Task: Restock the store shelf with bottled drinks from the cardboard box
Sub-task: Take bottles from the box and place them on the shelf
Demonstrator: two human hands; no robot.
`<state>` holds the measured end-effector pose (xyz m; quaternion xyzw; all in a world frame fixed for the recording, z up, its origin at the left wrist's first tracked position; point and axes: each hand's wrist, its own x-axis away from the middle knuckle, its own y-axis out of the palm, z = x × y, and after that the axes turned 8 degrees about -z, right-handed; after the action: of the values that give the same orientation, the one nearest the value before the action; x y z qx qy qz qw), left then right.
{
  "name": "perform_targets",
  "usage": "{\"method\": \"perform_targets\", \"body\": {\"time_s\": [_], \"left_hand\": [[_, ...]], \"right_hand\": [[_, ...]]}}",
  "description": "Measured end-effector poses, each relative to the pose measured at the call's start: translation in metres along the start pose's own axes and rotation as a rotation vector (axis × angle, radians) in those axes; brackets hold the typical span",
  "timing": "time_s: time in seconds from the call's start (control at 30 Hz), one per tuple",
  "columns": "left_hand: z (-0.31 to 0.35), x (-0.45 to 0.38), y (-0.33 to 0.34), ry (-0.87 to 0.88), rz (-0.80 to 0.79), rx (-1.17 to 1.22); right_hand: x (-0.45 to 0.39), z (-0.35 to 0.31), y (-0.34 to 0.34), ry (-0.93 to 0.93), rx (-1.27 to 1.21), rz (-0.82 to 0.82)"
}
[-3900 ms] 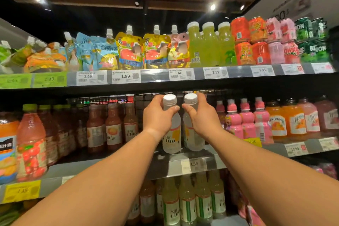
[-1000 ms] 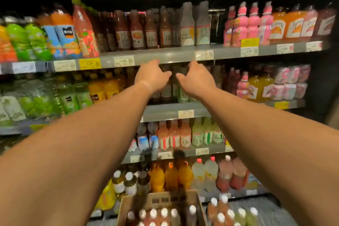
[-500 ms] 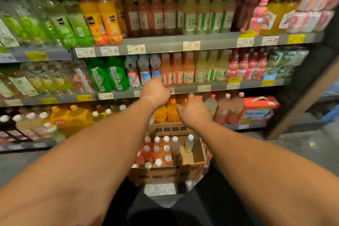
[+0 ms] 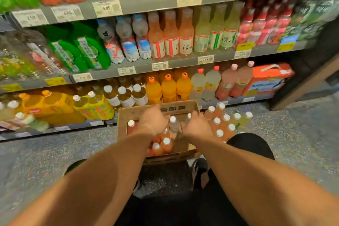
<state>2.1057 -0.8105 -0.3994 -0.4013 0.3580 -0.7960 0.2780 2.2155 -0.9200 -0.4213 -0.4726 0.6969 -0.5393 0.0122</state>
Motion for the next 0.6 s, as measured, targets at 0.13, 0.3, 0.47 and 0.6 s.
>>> {"method": "perform_targets", "body": {"time_s": [0.13,0.3,0.47,0.6], "left_hand": [[-0.012,-0.047,0.034,-0.038,-0.054,0.038],[-0.033,-0.110,0.080,-0.046,-0.123,0.029],[-0.048,-0.159,0.110,-0.092,-0.191,0.016],[-0.054,-0.193,0.135,-0.124,-0.243,0.007]], "right_hand": [[-0.045,0.019,0.019,0.064,-0.027,-0.076],[-0.108,0.045,0.047,0.063,-0.073,-0.077],[-0.162,0.060,0.073,0.189,-0.067,-0.181],[-0.201,0.069,0.090,0.236,-0.054,-0.216]]}}
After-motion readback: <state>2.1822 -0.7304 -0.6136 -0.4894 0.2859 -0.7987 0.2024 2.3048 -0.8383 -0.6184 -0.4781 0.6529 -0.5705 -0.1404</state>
